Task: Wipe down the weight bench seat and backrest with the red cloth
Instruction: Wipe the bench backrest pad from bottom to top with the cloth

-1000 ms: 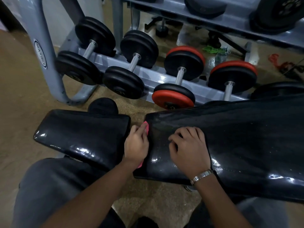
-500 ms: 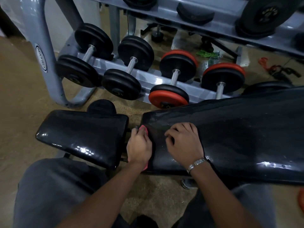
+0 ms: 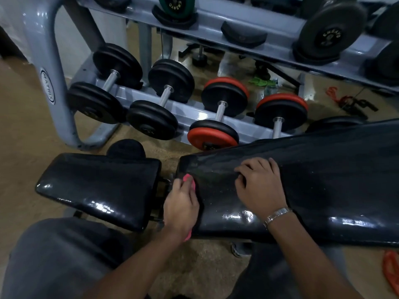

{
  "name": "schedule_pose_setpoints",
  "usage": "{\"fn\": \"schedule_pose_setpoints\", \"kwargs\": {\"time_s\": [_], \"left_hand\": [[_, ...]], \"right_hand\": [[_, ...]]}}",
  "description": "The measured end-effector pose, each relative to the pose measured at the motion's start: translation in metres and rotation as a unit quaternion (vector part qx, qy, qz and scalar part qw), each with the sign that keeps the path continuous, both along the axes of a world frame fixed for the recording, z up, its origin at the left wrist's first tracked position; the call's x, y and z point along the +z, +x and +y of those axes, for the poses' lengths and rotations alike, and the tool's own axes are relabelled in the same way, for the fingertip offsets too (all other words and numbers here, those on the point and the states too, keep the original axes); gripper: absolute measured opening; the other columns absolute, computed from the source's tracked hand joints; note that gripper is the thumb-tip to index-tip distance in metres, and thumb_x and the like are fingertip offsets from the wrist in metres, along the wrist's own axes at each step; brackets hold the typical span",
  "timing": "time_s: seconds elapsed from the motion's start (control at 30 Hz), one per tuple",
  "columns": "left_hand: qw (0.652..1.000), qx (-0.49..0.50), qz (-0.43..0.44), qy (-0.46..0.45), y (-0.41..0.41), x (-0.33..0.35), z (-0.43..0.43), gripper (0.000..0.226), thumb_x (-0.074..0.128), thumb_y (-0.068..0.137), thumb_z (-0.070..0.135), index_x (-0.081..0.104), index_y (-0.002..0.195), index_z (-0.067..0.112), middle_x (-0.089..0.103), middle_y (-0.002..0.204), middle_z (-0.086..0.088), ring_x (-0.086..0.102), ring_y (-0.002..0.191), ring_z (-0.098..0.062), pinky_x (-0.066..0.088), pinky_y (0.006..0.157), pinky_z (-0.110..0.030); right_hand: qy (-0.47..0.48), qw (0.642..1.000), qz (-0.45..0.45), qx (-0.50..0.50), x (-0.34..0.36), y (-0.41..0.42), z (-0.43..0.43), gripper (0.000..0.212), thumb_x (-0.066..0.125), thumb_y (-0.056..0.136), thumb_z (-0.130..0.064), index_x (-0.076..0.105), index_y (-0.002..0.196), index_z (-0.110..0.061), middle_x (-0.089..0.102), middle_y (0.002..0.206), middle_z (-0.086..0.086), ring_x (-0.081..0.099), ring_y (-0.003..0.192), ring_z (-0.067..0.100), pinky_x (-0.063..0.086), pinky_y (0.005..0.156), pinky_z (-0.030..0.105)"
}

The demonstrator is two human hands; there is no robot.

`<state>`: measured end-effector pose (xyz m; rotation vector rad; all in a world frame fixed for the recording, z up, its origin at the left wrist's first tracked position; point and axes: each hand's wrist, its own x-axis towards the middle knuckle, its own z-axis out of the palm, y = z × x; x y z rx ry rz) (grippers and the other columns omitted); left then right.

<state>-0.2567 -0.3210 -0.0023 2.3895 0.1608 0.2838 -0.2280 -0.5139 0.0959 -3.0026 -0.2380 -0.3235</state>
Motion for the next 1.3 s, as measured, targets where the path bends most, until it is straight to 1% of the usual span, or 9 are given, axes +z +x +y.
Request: {"fn": "schedule_pose_setpoints", "kwargs": {"time_s": [0.13,0.33,0.43,0.57,0.7,0.77,0.93,1.13,1.3], "left_hand": [[0.99,-0.121,-0.055,0.049,-0.018,-0.008,0.01,0.041,0.041,0.104,0.029,0.057,0.141,0.02,0.053,0.105,0.008,0.064,0.077,-0.012,0.056,0.065,-0.031],[0.997,0.047,0.048,0.022,0.074,0.014,-0.012,0.027,0.046,0.102,0.023,0.067,0.117,0.016,0.059,0.112,-0.005,0.067,0.088,-0.034,0.051,0.073,-0.041],[0.998,-0.035,-0.023,0.036,0.072,0.012,-0.017,0.033,0.046,0.102,0.024,0.066,0.126,0.016,0.058,0.105,-0.003,0.066,0.086,-0.028,0.054,0.07,-0.04],[0.984,-0.162,-0.079,0.012,0.06,-0.006,0.009,0.038,0.047,0.104,0.022,0.06,0.139,0.02,0.055,0.108,0.005,0.061,0.097,-0.014,0.053,0.079,-0.031],[1.0,-0.016,0.009,0.008,0.106,-0.002,0.0,0.033,0.047,0.103,0.02,0.067,0.129,0.017,0.057,0.105,-0.004,0.06,0.101,-0.027,0.051,0.086,-0.04],[1.0,-0.024,0.01,0.01,0.118,0.004,-0.008,0.031,0.046,0.102,0.021,0.069,0.122,0.015,0.058,0.104,-0.005,0.06,0.101,-0.029,0.048,0.087,-0.039],[0.983,-0.165,-0.075,-0.022,0.099,-0.007,0.006,0.037,0.046,0.1,0.02,0.067,0.13,0.013,0.058,0.106,0.0,0.062,0.099,-0.021,0.051,0.088,-0.034],[0.998,-0.044,0.027,0.02,0.14,0.0,-0.007,0.029,0.05,0.098,0.02,0.073,0.115,0.015,0.06,0.11,-0.009,0.062,0.101,-0.034,0.051,0.088,-0.042],[0.981,-0.174,-0.073,-0.037,0.104,0.002,-0.007,0.04,0.045,0.099,0.024,0.067,0.131,0.014,0.059,0.108,0.0,0.062,0.102,-0.02,0.051,0.093,-0.034]], "right_hand": [[-0.035,0.999,-0.001,0.006,-0.003,-0.004,-0.001,0.024,0.07,0.081,-0.025,0.077,0.103,-0.025,0.065,0.108,-0.002,0.059,0.112,0.023,0.035,0.114,0.059],[-0.034,0.999,-0.012,0.004,-0.003,-0.001,-0.002,0.024,0.069,0.081,-0.027,0.076,0.104,-0.025,0.066,0.111,-0.002,0.058,0.114,0.024,0.034,0.115,0.058],[-0.029,0.999,-0.012,0.008,-0.003,-0.002,-0.002,0.024,0.066,0.082,-0.028,0.076,0.103,-0.025,0.066,0.112,-0.001,0.059,0.116,0.024,0.034,0.115,0.058],[-0.036,0.999,0.001,0.009,-0.002,-0.001,-0.003,0.026,0.063,0.084,-0.032,0.076,0.105,-0.026,0.066,0.114,-0.001,0.058,0.118,0.024,0.034,0.116,0.059],[-0.03,1.0,-0.001,0.005,-0.002,0.0,-0.002,0.025,0.062,0.084,-0.032,0.076,0.104,-0.026,0.066,0.113,-0.002,0.058,0.117,0.024,0.033,0.116,0.059],[-0.027,1.0,-0.005,0.005,-0.003,0.0,-0.001,0.025,0.06,0.085,-0.032,0.076,0.103,-0.026,0.065,0.113,-0.002,0.057,0.117,0.024,0.033,0.116,0.058],[-0.027,1.0,-0.005,0.007,-0.004,-0.001,-0.002,0.028,0.055,0.085,-0.033,0.075,0.102,-0.025,0.065,0.113,-0.002,0.058,0.117,0.024,0.033,0.116,0.059],[-0.027,1.0,0.009,0.003,-0.003,0.001,0.0,0.026,0.057,0.084,-0.033,0.074,0.102,-0.026,0.064,0.113,-0.002,0.057,0.117,0.024,0.032,0.117,0.059],[-0.03,1.0,0.008,0.003,-0.003,-0.001,-0.001,0.028,0.053,0.085,-0.034,0.074,0.102,-0.026,0.065,0.113,-0.003,0.057,0.118,0.023,0.032,0.117,0.058]]}}
